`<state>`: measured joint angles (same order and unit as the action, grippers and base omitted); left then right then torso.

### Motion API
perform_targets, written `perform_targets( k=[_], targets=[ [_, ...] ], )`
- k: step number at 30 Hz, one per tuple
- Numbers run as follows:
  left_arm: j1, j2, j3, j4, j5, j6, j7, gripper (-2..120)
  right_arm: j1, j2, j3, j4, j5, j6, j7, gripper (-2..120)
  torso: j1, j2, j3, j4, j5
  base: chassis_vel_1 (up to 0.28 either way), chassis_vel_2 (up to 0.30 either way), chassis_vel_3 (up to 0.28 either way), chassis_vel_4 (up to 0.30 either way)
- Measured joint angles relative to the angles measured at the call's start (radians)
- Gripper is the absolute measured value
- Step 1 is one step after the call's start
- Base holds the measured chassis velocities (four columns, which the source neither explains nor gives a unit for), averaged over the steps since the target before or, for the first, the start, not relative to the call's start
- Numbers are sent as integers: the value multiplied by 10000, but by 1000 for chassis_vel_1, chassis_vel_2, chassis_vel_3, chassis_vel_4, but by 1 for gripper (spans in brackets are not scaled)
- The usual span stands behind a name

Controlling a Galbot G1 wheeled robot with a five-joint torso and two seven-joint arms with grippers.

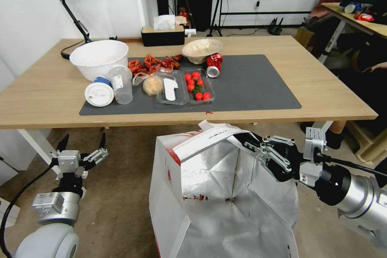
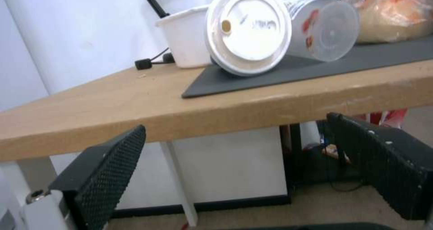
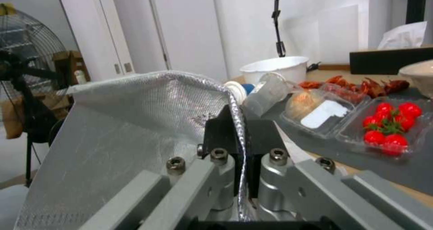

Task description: Pick up the food delivery bag from the floor and place it on the table.

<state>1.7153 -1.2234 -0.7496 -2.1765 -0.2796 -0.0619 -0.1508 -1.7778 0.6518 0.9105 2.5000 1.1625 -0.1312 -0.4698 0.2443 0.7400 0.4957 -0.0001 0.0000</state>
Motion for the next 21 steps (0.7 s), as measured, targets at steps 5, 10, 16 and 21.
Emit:
perform_targets(
  k=[5, 10, 16, 21],
  targets=[
    [4, -12, -12, -5, -1, 0, -4, 100, -5, 77, -48, 0, -7, 7, -11, 0, 63, 164, 101, 0, 0, 0, 0, 0, 0],
    [-23, 5, -14, 59, -3, -7, -6, 100, -110, 150, -20, 0, -21, 20, -41, 0, 171, 415, 244, 0, -1, 0, 0, 0, 0],
    [-55, 46, -17, 60, -12, 29, -14, 100, -91, 171, -95, -1, 55, 35, -17, 0, 292, 702, 413, 0, 0, 0, 0, 0, 0],
    [-68, 90, -71, 62, -47, 36, -14, 100, -47, 150, -134, 0, 141, 39, 1, 0, 380, 919, 541, 0, 0, 0, 0, 0, 0]
  ],
)
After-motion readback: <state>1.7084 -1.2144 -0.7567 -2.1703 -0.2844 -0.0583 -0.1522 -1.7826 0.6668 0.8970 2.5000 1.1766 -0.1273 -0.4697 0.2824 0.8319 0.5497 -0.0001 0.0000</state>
